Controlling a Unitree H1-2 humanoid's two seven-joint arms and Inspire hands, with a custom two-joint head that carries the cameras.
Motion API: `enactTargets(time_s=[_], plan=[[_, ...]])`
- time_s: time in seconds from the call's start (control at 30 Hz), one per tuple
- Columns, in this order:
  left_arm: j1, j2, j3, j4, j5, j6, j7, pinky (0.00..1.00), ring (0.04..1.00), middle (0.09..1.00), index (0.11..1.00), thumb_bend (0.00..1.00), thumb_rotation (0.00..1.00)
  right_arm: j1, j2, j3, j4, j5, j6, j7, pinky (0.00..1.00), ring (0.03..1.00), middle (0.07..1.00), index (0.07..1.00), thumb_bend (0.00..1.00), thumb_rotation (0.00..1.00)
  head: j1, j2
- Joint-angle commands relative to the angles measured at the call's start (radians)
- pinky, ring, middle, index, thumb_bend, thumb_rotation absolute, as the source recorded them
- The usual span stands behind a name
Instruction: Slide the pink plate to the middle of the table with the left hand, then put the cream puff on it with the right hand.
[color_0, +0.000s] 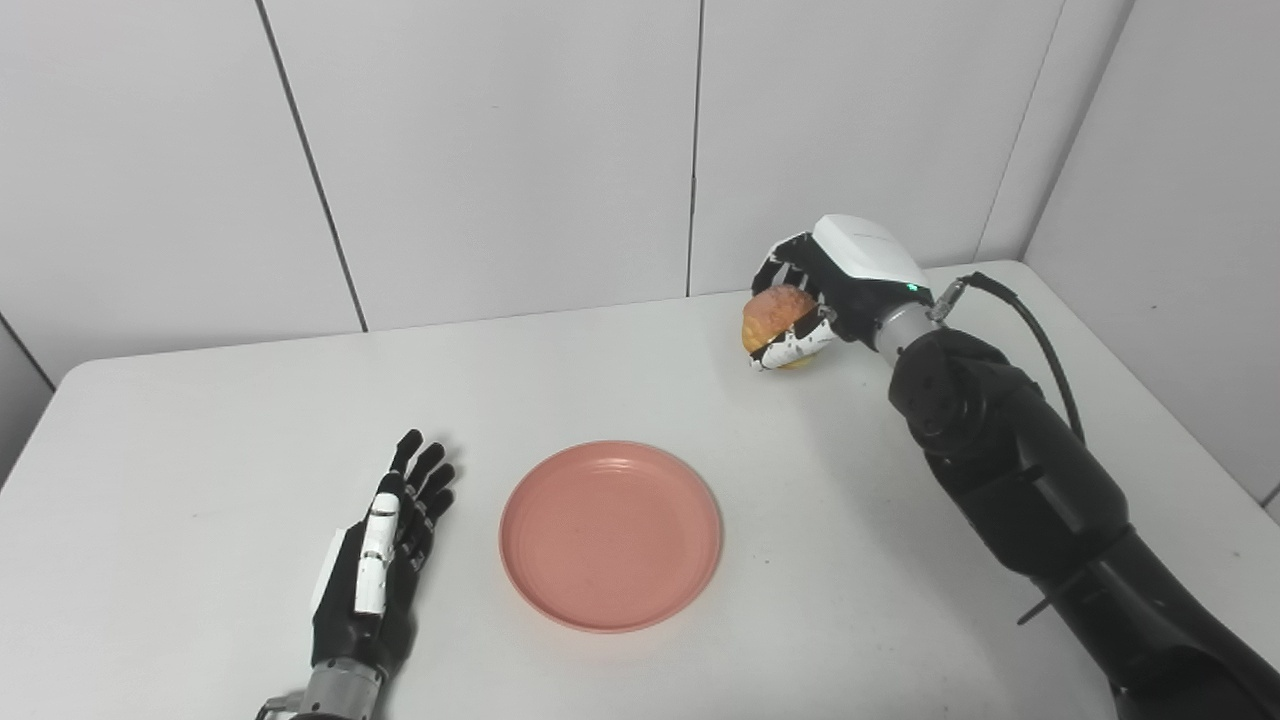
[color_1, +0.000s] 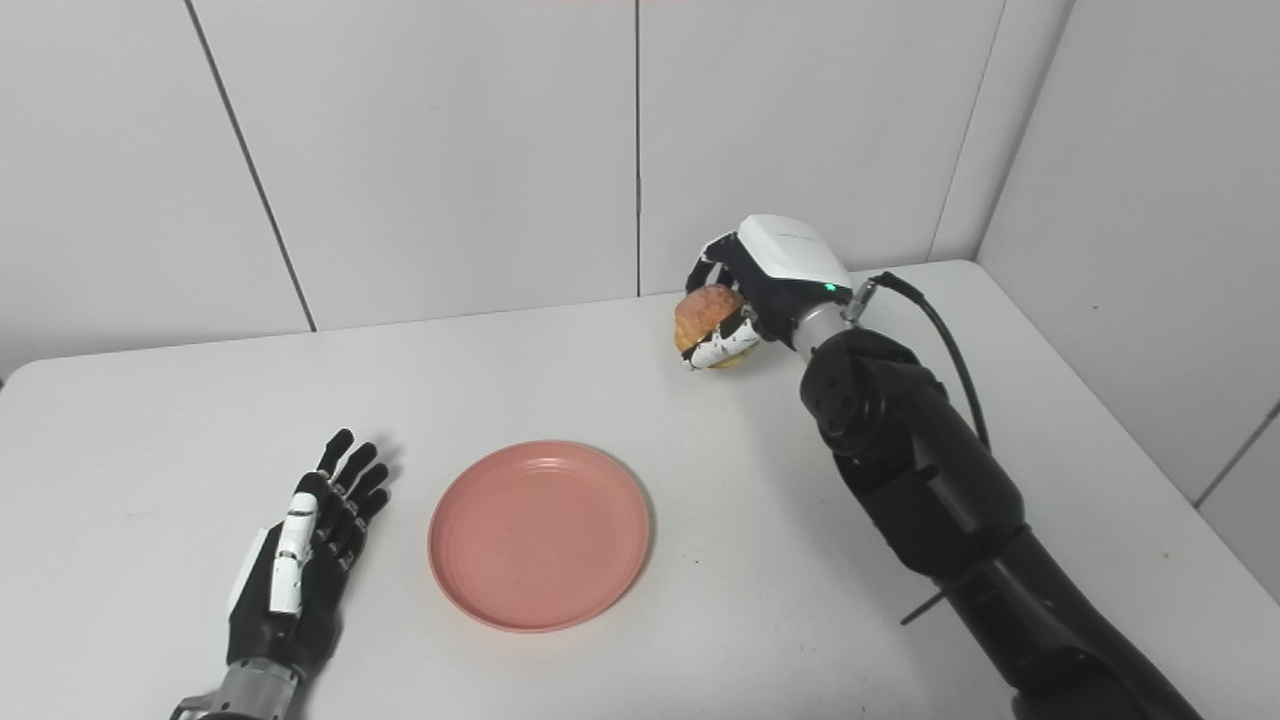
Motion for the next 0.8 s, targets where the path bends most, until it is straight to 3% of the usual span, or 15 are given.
enactTargets(time_s=[0.0, 0.43, 0.6, 0.77], plan=[[0.060, -0.012, -0.011, 0.046, 0.020, 0.037, 0.022, 0.97, 0.947, 0.957, 0.952, 0.43, 1.00, -0.035, -0.001, 0.000, -0.055, -0.024, -0.009, 0.006, 0.28, 0.368, 0.430, 0.538, 0.52, 0.00, 0.018, 0.002], [0.057, -0.057, -0.018, 0.041, 0.043, 0.048, 0.061, 0.95, 0.934, 0.946, 0.941, 0.44, 1.00, -0.009, 0.095, 0.059, -0.164, -0.069, -0.002, 0.090, 0.27, 0.355, 0.422, 0.540, 0.52, 0.00, 0.101, 0.016], [0.057, -0.075, -0.022, 0.029, 0.056, 0.058, 0.080, 0.94, 0.931, 0.942, 0.935, 0.42, 1.00, 0.008, 0.133, 0.086, -0.155, -0.077, -0.037, 0.086, 0.34, 0.411, 0.443, 0.528, 0.52, 0.00, 0.121, 0.021], [0.056, -0.087, -0.025, 0.026, 0.058, 0.057, 0.090, 0.94, 0.933, 0.943, 0.940, 0.42, 1.00, 0.033, 0.167, 0.108, -0.137, -0.075, -0.070, 0.081, 0.31, 0.381, 0.427, 0.528, 0.52, 0.00, 0.149, 0.031]])
